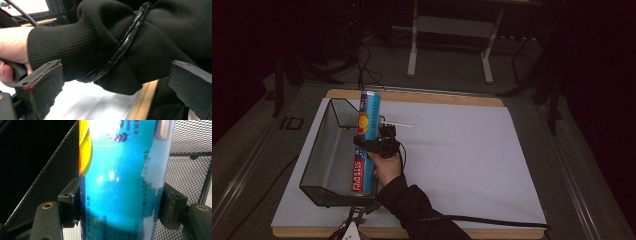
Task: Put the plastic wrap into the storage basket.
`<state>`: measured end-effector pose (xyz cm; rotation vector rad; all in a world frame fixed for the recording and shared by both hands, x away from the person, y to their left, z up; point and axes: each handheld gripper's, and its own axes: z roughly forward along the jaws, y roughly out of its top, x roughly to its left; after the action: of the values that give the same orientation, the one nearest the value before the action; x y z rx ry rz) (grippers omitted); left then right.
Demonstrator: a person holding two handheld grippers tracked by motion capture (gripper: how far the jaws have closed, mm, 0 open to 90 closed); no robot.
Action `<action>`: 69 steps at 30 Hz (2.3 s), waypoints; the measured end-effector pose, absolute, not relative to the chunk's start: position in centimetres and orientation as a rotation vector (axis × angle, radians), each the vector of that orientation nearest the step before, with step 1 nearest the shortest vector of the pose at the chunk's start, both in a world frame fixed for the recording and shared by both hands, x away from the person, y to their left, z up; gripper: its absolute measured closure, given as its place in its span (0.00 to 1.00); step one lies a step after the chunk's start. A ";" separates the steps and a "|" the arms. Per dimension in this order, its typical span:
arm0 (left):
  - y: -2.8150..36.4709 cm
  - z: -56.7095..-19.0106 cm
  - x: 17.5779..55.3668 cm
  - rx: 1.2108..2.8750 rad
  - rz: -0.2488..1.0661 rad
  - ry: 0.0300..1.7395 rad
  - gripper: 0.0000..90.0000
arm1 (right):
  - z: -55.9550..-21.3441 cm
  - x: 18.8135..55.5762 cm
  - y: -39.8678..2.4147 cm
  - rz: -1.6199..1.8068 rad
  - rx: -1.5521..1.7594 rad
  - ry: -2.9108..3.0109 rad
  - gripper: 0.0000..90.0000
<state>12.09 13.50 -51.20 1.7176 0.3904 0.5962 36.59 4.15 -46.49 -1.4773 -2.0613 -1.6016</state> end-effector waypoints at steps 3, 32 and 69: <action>13.6 -51.2 12.1 1.720 0.598 0.396 0.01 | -46.8 36.9 4.3 -1.592 -1.526 -2.045 0.35; 13.6 -51.2 12.1 1.732 0.592 0.396 0.01 | -48.3 37.6 6.7 -1.388 -1.638 -2.334 0.29; 13.5 -51.3 12.2 1.749 0.582 0.401 0.01 | -43.9 37.0 2.1 -1.534 -1.322 -2.660 0.15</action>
<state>12.24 13.50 -51.32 1.7489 0.4008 0.5822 37.00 2.15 -43.94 -1.3215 -2.6601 -1.5340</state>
